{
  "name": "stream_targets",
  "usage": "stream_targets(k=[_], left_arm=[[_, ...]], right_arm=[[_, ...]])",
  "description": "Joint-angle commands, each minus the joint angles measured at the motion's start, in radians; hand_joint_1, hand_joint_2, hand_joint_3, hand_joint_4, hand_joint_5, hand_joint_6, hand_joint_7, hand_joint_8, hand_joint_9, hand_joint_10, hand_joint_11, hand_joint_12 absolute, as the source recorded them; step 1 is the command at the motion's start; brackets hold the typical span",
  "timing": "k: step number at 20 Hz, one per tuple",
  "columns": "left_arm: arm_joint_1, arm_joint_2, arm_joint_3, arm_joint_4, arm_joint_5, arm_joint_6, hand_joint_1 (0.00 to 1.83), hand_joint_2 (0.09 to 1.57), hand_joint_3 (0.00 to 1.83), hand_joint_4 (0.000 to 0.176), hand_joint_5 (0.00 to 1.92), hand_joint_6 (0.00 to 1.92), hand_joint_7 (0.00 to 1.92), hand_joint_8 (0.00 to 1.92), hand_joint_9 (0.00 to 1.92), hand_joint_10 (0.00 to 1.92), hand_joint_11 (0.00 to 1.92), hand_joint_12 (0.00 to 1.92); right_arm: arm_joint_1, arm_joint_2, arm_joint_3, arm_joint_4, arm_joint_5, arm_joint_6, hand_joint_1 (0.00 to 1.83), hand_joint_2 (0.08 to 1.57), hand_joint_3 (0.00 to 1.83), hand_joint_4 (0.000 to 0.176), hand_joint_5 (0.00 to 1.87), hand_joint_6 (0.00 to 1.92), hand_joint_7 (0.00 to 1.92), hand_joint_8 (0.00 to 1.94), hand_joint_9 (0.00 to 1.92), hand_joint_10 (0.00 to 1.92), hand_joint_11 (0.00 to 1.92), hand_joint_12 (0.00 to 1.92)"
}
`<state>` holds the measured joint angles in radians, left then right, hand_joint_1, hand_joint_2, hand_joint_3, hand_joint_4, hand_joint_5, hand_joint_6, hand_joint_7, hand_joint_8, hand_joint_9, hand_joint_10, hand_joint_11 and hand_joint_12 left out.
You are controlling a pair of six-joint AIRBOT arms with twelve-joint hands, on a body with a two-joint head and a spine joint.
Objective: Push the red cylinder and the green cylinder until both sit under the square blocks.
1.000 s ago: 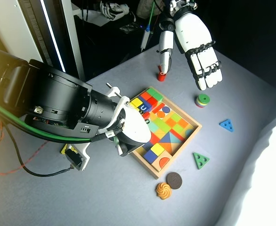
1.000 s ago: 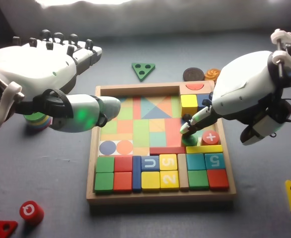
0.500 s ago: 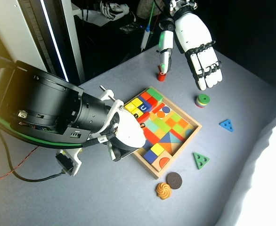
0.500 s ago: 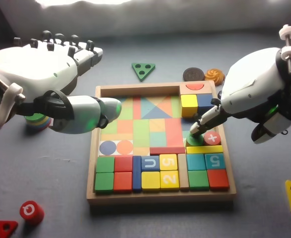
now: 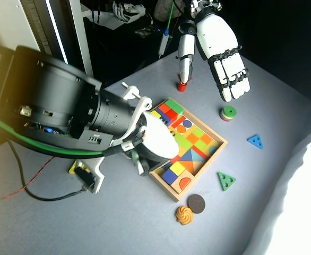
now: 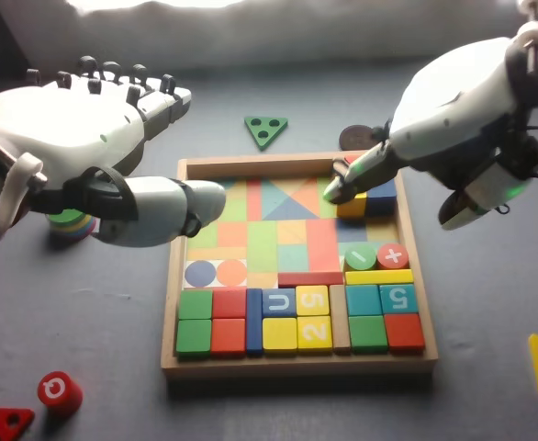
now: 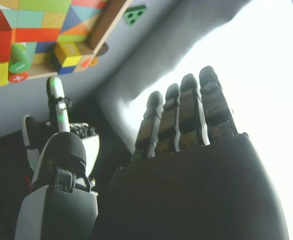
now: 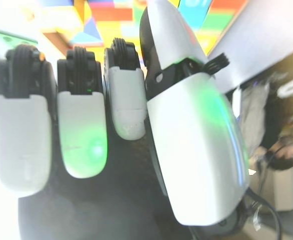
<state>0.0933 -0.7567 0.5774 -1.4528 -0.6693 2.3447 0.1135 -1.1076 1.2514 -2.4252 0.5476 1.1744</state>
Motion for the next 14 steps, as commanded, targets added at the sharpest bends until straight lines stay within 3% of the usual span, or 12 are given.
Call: stream_targets(k=[1,4,6,10,14], left_arm=[[-0.015,0.01,-0.004,0.064,-0.037,0.001,0.0,1.29,0.0,0.0,0.0,0.0,0.0,0.0,0.0,0.0,0.0,0.0],[-0.015,0.008,-0.01,0.049,-0.068,0.001,0.0,1.29,0.0,0.0,0.0,0.0,0.0,0.0,0.0,0.0,0.0,0.0],[-0.014,0.008,-0.008,0.05,-0.064,0.005,0.0,1.29,0.0,0.0,0.0,0.0,0.0,0.0,0.0,0.0,0.0,0.0],[-0.01,0.008,0.001,0.053,-0.033,0.01,0.0,1.28,0.0,0.0,0.0,0.0,0.01,0.0,0.01,0.0,0.0,0.0],[-0.016,0.008,0.005,0.05,-0.033,0.01,0.0,1.29,0.0,0.0,0.0,0.0,0.0,0.0,0.0,0.0,0.0,0.0]], right_arm=[[0.002,0.042,-0.022,0.02,-0.118,0.009,1.83,1.33,0.0,0.0,0.2,0.02,1.74,1.94,1.89,1.92,1.92,1.92],[-0.05,0.183,-0.196,0.019,-0.333,-0.085,1.82,1.33,0.0,0.0,0.21,0.02,1.69,1.94,1.9,1.92,1.92,1.92],[-0.095,0.258,-0.279,0.019,-0.432,-0.072,1.82,1.33,0.0,0.0,0.21,0.02,1.74,1.94,1.89,1.92,1.92,1.92],[-0.202,0.308,-0.336,0.019,-0.593,-0.012,1.79,1.35,0.0,0.0,0.2,0.01,1.7,1.94,1.86,1.92,1.92,1.92],[-0.248,0.308,-0.335,0.019,-0.618,0.084,1.82,1.34,0.0,0.0,0.22,0.02,1.7,1.94,1.87,1.92,1.92,1.92]])
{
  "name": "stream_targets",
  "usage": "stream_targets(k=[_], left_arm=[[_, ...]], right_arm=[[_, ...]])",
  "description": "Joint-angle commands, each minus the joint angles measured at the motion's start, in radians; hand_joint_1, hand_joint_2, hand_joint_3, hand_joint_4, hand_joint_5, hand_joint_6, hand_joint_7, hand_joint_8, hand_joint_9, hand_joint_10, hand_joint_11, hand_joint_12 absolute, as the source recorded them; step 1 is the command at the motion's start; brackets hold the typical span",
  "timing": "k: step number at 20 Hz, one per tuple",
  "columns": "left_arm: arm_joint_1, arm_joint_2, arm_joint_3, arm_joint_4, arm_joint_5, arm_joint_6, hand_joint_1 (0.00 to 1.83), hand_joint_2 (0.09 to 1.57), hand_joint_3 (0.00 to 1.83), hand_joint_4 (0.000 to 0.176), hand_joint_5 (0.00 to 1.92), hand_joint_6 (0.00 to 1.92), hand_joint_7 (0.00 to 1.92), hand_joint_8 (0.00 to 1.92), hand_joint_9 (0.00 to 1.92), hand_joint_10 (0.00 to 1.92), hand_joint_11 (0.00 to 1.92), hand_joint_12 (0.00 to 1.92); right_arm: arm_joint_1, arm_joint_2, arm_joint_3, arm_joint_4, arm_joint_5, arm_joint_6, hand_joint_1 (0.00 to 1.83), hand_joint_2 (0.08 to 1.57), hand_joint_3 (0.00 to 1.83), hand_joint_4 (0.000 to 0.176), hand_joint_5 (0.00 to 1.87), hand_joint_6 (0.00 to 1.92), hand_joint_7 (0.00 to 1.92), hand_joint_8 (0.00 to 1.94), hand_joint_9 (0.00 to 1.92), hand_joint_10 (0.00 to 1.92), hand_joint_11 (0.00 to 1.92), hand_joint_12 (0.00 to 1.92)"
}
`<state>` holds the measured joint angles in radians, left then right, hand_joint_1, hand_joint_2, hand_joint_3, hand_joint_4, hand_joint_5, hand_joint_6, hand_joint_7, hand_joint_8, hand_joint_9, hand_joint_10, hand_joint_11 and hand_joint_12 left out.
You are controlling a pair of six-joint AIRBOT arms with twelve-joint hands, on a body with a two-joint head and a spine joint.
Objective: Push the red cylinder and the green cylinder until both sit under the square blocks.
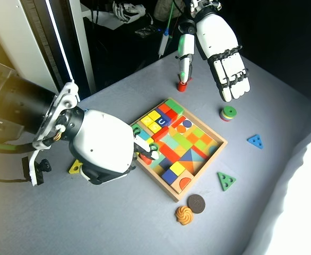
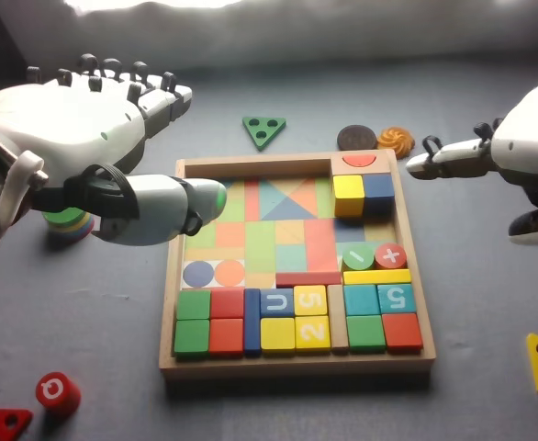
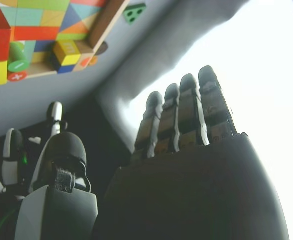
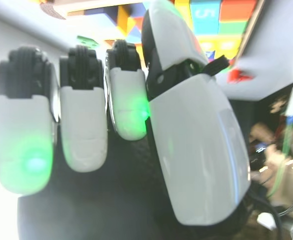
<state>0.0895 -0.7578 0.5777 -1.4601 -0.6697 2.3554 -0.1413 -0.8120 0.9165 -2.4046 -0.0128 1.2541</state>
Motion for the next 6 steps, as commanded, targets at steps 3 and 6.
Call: stream_targets(k=[3,6], left_arm=[[-0.013,0.009,0.005,0.052,-0.033,-0.001,0.0,1.3,0.0,0.0,0.0,0.0,0.0,0.0,0.01,0.0,0.0,0.0],[-0.013,0.009,0.007,0.051,-0.033,-0.001,0.0,1.29,0.0,0.0,0.0,0.0,0.0,0.0,0.0,0.0,0.01,0.0]], right_arm=[[-0.008,0.012,-0.001,-0.002,-0.059,-0.004,1.83,1.34,0.0,0.0,0.22,0.01,1.72,1.94,1.89,1.92,1.92,1.92],[-0.009,0.01,-0.001,-0.002,-0.066,-0.021,1.82,1.34,0.0,0.0,0.25,0.02,1.74,1.94,1.91,1.92,1.92,1.92]])
